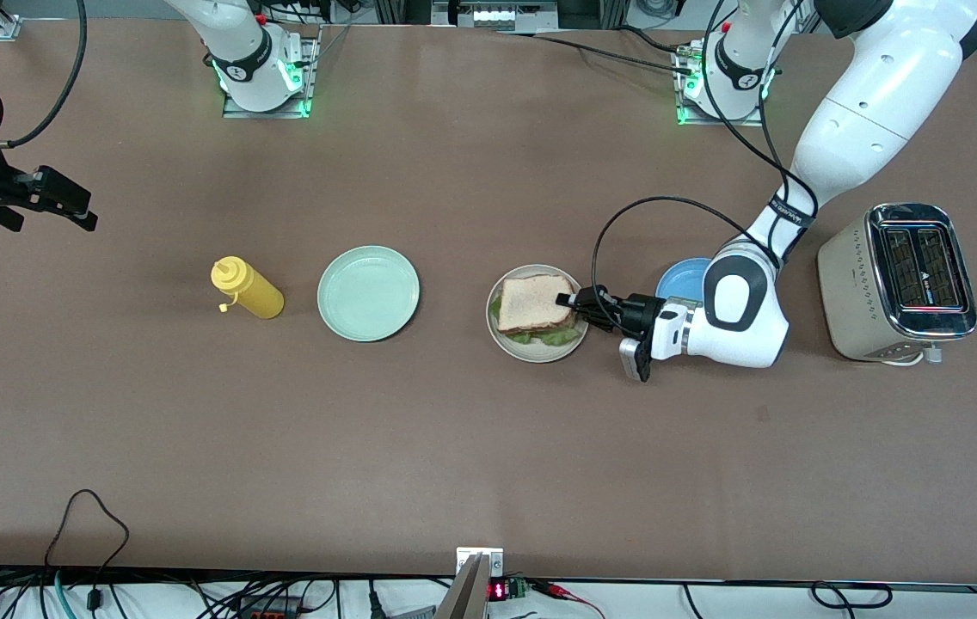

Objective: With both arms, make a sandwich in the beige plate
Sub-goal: 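Lower the bread onto the lettuce and open the left gripper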

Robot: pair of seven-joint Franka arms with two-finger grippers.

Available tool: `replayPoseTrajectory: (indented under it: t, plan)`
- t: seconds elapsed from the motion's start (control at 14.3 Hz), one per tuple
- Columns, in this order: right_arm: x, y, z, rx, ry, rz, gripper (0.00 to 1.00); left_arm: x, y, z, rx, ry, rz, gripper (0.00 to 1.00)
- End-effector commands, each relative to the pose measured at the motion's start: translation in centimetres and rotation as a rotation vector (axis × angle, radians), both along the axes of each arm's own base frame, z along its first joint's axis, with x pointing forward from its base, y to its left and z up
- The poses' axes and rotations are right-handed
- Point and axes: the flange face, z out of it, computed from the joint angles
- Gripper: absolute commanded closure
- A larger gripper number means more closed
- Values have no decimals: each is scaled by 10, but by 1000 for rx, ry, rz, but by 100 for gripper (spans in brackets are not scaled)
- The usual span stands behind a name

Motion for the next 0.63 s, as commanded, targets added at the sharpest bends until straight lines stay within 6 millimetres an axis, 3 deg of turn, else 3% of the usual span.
replayPoseTrajectory:
  t: [0.0, 0.07, 0.21, 0.28, 0.35, 0.56]
  plan:
    - [1, -2, 9, -12, -9, 9, 0, 0, 6, -10, 32, -26, -2, 100]
    - [3, -2, 8, -21, -8, 10, 0, 0, 7, -10, 34, -26, -1, 99]
    - [4, 2, 6, -49, -3, 22, 0, 0, 9, -11, 39, -22, 3, 83]
    - [4, 2, 6, -49, -2, 22, 0, 0, 11, -13, 44, -16, 5, 61]
    - [4, 2, 6, -49, 0, 22, 0, 0, 11, -14, 46, -16, 5, 1]
    - [4, 1, 5, -49, 1, 20, 0, 2, 18, -9, 94, -43, -36, 0]
